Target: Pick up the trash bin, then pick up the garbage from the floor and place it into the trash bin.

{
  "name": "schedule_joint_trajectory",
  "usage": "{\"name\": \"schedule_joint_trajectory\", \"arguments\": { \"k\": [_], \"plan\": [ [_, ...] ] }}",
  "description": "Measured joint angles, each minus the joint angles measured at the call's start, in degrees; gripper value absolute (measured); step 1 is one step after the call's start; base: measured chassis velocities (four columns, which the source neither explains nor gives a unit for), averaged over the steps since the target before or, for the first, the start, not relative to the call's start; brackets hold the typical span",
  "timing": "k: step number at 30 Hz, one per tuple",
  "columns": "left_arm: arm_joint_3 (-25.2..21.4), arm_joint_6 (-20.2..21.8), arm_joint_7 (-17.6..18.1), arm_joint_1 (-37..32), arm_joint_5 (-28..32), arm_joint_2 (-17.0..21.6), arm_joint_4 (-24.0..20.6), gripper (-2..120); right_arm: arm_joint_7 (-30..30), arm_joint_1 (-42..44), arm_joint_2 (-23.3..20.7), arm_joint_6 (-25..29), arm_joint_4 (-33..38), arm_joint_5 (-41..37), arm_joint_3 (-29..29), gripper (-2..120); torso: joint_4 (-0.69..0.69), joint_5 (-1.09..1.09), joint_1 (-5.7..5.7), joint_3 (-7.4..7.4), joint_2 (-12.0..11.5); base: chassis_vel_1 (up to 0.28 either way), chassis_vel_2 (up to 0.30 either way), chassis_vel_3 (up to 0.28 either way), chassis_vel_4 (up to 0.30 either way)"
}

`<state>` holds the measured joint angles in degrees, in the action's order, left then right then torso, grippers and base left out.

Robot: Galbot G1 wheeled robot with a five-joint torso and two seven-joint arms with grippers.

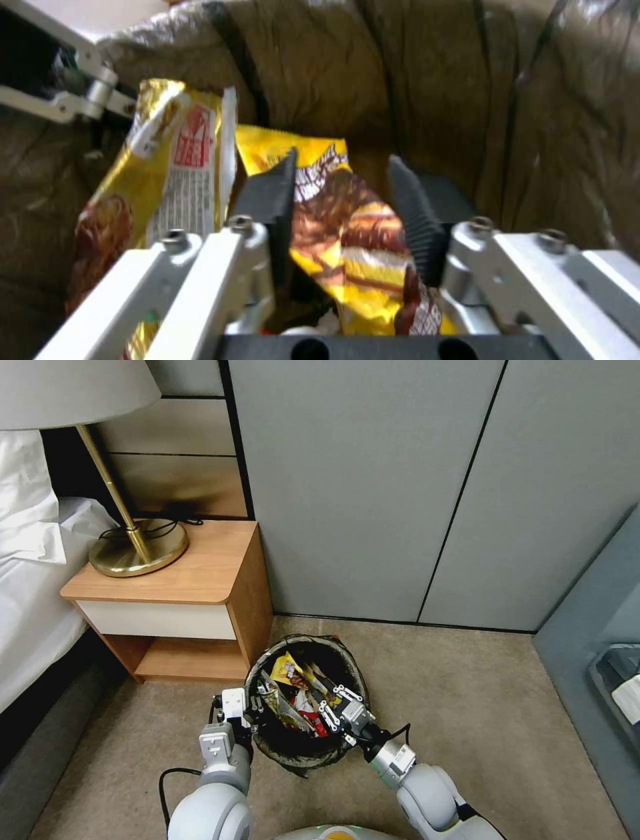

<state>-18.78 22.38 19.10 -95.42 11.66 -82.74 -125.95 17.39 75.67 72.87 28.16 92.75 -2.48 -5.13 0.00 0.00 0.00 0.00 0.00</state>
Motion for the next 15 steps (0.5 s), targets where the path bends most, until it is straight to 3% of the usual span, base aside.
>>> {"name": "schedule_joint_trajectory", "arguments": {
  "k": [10, 12, 14, 15],
  "plan": [
    [0.03, 0.15, 0.00, -0.19, 0.11, 0.18, -0.47, 0, 0.10, 0.30, -0.21, 0.08, 0.16, 0.33, -0.13, 72, 0.00, 0.00, 0.00, 0.00, 0.00, 0.000, 0.000, 0.000, 0.000],
    [0.09, 0.17, 0.01, -0.20, 0.11, 0.15, -0.52, 0, 0.17, 0.38, -0.39, 0.16, 0.34, 0.38, -0.23, 84, 0.00, 0.00, 0.00, 0.00, 0.00, 0.000, 0.000, 0.000, 0.000],
    [0.11, 0.18, 0.01, -0.20, 0.12, 0.14, -0.52, 0, 0.18, 0.39, -0.41, 0.19, 0.42, 0.38, -0.26, 85, 0.00, 0.00, 0.00, 0.00, 0.00, 0.000, 0.000, 0.000, 0.000],
    [0.14, 0.19, 0.01, -0.17, 0.12, 0.13, -0.52, 0, 0.23, 0.44, -0.45, 0.27, 0.79, 0.39, -0.33, 93, 0.00, 0.00, 0.00, 0.00, 0.00, 0.000, 0.000, 0.000, 0.000]
  ]
}}
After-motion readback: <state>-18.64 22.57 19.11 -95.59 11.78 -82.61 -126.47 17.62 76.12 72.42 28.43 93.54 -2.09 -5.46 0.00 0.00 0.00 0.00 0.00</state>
